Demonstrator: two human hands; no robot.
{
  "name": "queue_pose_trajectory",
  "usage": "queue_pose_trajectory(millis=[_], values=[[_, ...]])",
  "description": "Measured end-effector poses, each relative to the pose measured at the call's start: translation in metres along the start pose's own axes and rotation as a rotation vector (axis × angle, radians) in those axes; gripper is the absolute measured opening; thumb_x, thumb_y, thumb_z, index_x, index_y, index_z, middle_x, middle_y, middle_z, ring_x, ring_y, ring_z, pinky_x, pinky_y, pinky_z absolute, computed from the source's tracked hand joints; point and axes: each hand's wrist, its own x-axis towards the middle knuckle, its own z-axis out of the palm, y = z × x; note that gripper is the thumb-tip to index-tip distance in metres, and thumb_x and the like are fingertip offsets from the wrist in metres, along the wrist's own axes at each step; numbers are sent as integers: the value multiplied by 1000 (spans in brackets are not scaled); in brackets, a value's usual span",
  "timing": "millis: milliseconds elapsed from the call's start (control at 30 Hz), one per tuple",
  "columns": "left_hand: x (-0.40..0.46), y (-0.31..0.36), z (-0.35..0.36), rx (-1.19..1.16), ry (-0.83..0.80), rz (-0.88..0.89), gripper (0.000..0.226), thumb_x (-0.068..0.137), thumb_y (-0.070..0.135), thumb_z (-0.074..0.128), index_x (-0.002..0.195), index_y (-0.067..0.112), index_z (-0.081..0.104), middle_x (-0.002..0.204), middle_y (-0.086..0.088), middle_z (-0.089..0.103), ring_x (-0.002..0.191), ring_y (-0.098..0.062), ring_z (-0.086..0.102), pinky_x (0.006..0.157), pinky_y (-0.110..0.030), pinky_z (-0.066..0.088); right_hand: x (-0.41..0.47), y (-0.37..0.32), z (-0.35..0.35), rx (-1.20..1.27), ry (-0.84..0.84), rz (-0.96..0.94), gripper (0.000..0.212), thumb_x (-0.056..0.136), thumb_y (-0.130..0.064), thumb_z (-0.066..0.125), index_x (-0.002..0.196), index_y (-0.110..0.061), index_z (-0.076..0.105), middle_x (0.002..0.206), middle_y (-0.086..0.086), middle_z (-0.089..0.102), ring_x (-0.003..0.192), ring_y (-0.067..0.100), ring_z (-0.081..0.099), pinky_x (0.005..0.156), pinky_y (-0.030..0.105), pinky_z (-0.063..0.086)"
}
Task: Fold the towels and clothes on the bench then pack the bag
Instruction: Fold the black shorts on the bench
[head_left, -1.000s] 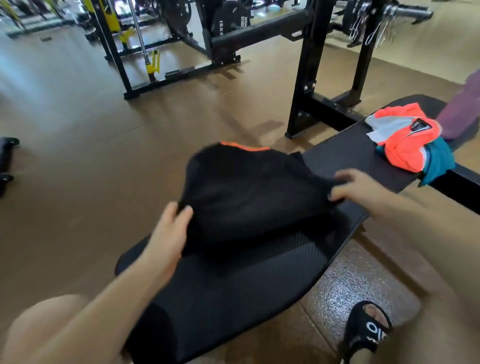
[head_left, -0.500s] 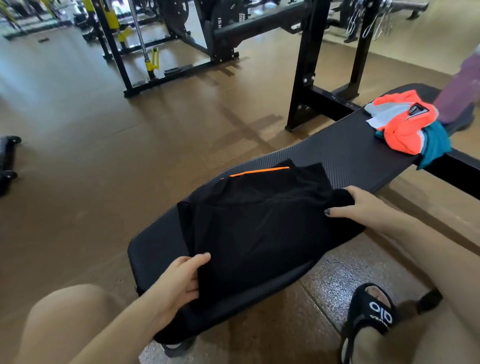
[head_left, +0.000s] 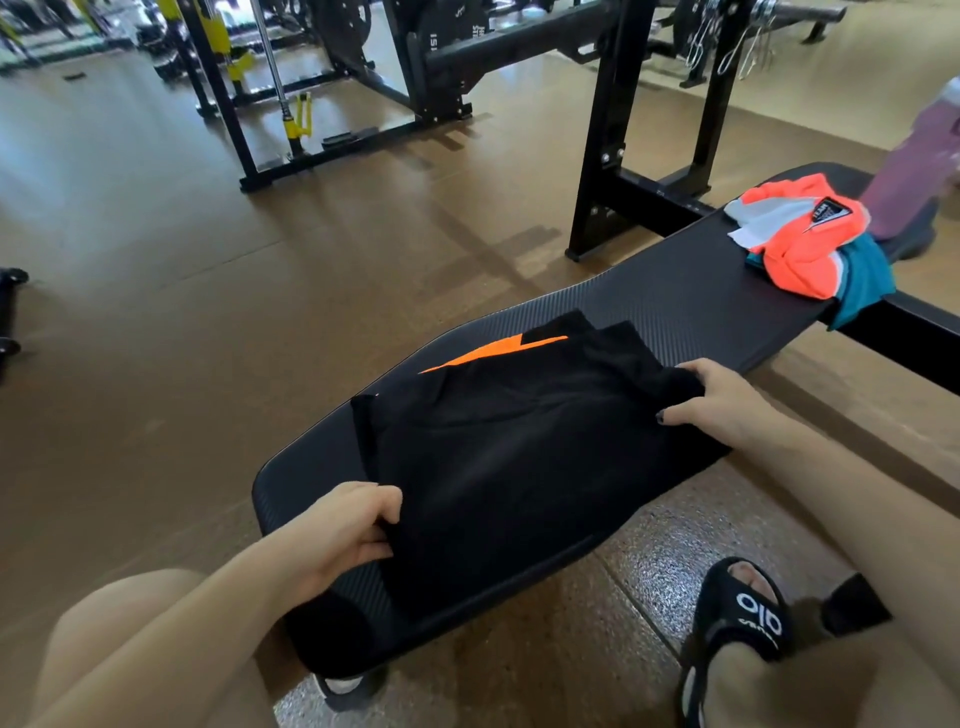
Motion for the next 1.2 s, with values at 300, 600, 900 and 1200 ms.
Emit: queue_pose_trajectory(millis=[300, 600, 900, 1200], values=[[35, 22, 1, 1, 183, 103, 40, 90, 30, 75, 126, 19, 60, 122, -2, 68, 110, -21, 67, 92, -44, 58, 4, -12, 1, -23, -14, -43, 55, 80, -33, 83, 125, -17, 55, 119, -1, 56, 109, 19, 54, 85, 32, 40], [40, 26, -14, -95, 163, 135, 45, 85, 4, 72, 126, 11, 56, 122, -10, 70, 109, -26, 68, 92, -43, 58, 15, -28, -8, 150, -98, 96, 77, 80, -30, 83, 145, -14, 44, 132, 6, 50, 108, 20, 49, 87, 32, 40], [62, 36, -18, 67, 296, 231, 18, 96, 19, 66, 113, 21, 62, 113, -3, 71, 103, -22, 68, 90, -45, 58, 48, -47, 0, 128, -164, 117, 80, 76, 0, 76, 146, -19, 43, 141, 10, 53, 121, 33, 56, 104, 49, 48], [70, 34, -40, 58, 385, 216, 21, 88, 7, 63, 107, 15, 61, 106, -7, 71, 97, -24, 68, 89, -46, 57, 59, -71, 27, 180, -177, -36, 84, 76, 15, 55, 149, -22, 38, 142, 3, 53, 119, 27, 56, 88, 40, 54]])
